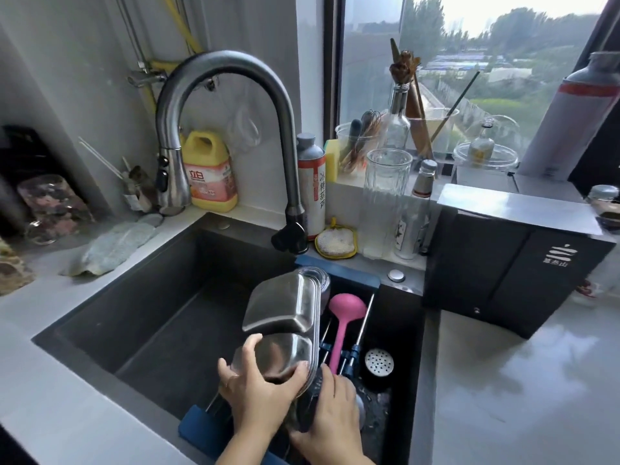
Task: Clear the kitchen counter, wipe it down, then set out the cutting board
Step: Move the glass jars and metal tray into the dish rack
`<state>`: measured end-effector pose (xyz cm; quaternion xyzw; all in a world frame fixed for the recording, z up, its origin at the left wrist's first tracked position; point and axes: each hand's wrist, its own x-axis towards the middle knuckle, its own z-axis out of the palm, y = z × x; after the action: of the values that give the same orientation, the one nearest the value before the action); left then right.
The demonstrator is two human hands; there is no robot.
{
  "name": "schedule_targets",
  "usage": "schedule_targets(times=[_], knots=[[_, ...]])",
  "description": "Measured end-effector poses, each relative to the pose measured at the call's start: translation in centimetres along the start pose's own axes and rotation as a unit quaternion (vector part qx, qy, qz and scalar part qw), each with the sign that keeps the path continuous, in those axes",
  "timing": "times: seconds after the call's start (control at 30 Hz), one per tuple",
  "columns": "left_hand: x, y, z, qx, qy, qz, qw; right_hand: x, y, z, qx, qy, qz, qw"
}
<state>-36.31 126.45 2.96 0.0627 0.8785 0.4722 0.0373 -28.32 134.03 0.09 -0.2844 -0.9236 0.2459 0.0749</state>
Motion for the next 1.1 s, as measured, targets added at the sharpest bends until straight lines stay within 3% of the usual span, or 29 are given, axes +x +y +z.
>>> schedule_targets(times=[0.13,0.27,0.4,0.57,0.8,1.0,1.1], knots=[[1.1,0.9,-1.3,0.030,0.011,0.005,0.999,0.4,-0.2,-0.2,0.085,-0.044,0.029,0.995],[2.7,1.7,-2.7,0.004,0.031,0.067,0.997,1.2,-0.9,-2.2,0.165,-0.020,0.036,0.985],[3.5,2.7,-3.4,0.003,0.044,0.125,0.991,3.3,-0.2,-4.4,0.158,0.012,0.049,0.986],[3.6,2.6,-3.3,-0.011,0.060,0.124,0.990,6.4,-0.1,-5.2,0.153,0.022,0.040,0.987],[3.4,2.0,-2.9,-0.017,0.045,0.117,0.992,5.7,0.3,-4.3,0.135,-0.039,-0.056,0.988],[3.2,2.4,-3.1,-0.021,0.044,0.123,0.991,4.8,-0.9,-2.7,0.222,-0.042,-0.048,0.973],[3.2,2.4,-3.5,-0.024,0.049,0.130,0.990,4.3,-0.5,-1.8,0.193,-0.045,-0.046,0.979]])
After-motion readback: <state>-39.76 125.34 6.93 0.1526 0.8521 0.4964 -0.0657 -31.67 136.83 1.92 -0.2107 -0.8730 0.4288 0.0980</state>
